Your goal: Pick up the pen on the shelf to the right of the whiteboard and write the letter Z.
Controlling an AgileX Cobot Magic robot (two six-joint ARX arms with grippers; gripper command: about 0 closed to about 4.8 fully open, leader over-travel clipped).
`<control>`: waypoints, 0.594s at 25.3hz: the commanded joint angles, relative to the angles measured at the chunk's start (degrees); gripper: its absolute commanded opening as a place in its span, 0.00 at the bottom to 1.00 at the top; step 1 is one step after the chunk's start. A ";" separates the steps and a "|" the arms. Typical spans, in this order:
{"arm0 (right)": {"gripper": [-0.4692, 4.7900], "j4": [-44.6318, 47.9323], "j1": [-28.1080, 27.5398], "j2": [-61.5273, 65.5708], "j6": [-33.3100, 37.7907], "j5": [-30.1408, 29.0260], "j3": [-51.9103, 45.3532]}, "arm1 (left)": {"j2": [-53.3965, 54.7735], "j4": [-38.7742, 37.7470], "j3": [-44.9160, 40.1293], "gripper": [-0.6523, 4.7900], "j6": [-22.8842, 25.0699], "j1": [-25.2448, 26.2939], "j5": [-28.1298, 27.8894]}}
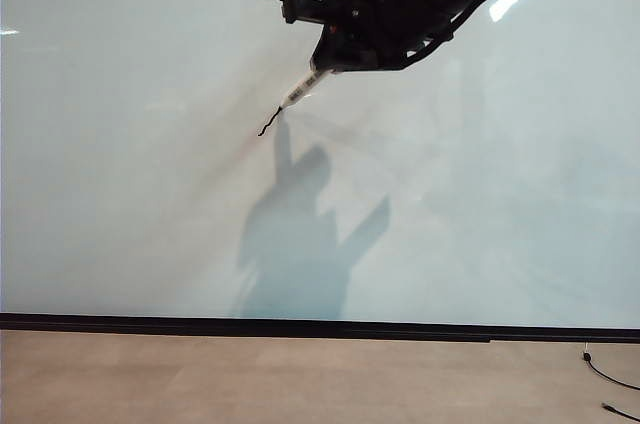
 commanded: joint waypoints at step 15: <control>0.07 0.59 -2.43 -5.16 -1.95 2.23 0.39 | 0.02 0.33 0.13 0.11 0.26 0.00 0.02</control>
